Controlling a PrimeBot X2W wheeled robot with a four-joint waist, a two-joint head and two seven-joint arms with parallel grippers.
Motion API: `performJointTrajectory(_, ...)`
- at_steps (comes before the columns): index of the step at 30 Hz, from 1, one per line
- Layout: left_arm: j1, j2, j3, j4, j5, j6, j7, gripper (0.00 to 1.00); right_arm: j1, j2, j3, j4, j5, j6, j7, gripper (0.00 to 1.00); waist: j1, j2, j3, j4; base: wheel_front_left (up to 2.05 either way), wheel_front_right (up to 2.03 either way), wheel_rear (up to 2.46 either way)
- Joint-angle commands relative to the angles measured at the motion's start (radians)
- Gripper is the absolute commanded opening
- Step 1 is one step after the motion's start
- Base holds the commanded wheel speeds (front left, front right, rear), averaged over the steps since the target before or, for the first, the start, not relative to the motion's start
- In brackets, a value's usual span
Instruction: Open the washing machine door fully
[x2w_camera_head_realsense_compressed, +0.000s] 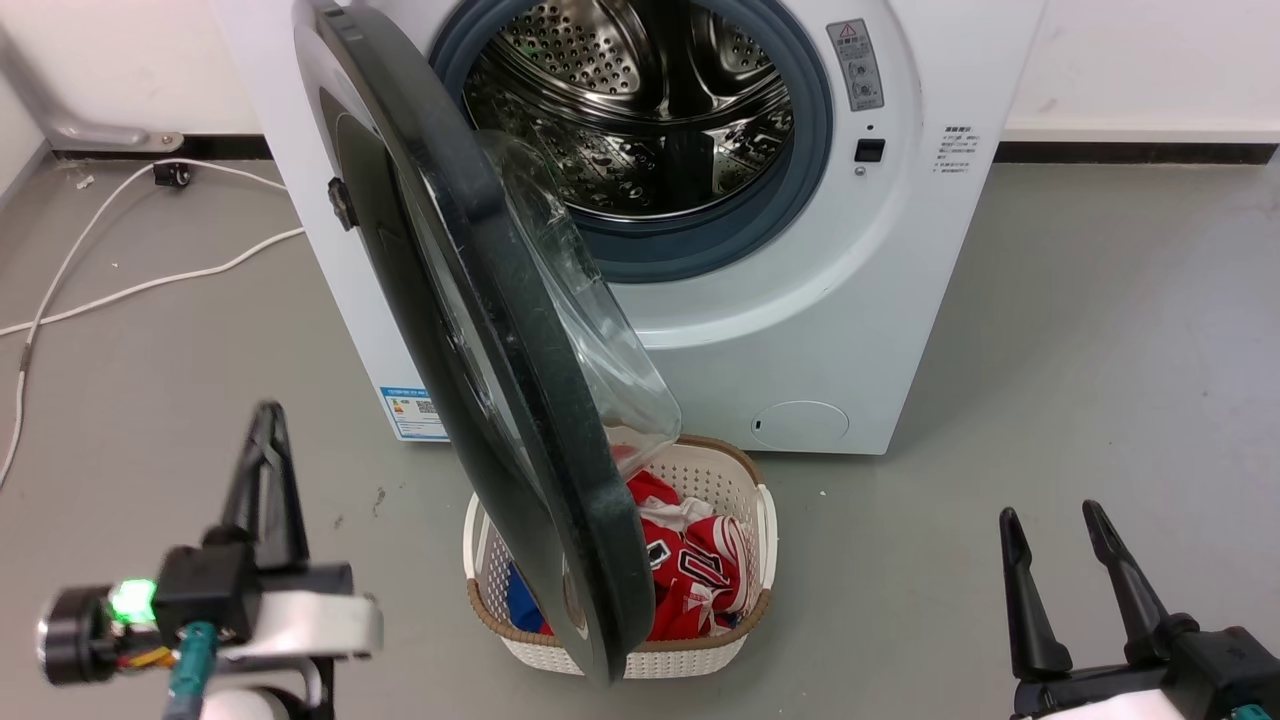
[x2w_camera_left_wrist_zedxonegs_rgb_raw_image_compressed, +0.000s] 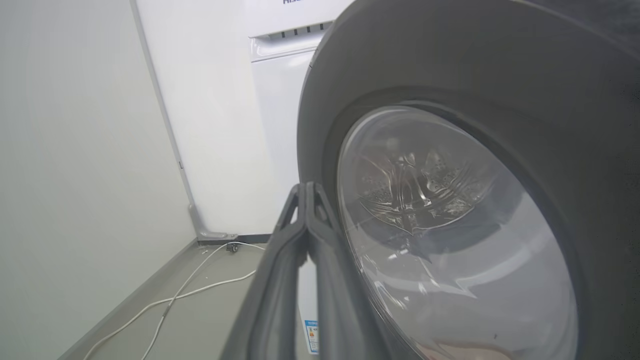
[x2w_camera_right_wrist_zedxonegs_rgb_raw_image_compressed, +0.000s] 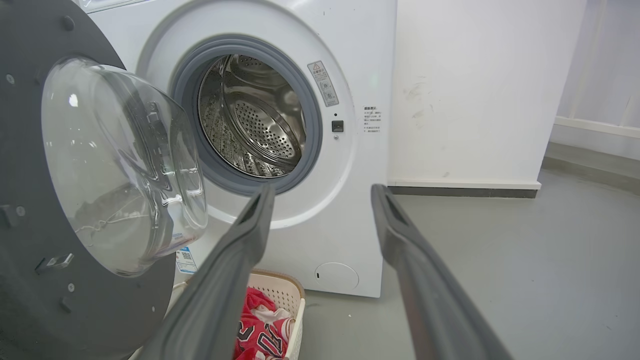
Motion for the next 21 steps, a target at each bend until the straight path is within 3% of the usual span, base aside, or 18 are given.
performJointTrajectory(1,-0.033,0.014,0.009,-0.033,0.009,0.005,-0.003,0.00,-0.013,0.003,-0.001,-0.005,-0.003,0.000,-0.002,1.00,0.0000,-0.0001,0.001,0.000,0.00,0.00,0.00)
performJointTrajectory(9,-0.154,0.048,-0.031,-0.231,0.038,-0.004,-0.002,0.00,-0.019,0.003,0.002,-0.010,-0.005,0.000,-0.002,1.00,0.0000,-0.0001,0.006,-0.006,0.00,0.00,0.00)
performJointTrajectory(21,-0.292,0.011,-0.292,-0.366,0.068,-0.067,-0.002,0.00,-0.022,0.003,0.008,-0.010,0.000,0.000,-0.002,1.00,0.0000,-0.0001,0.015,-0.017,0.00,0.00,0.00)
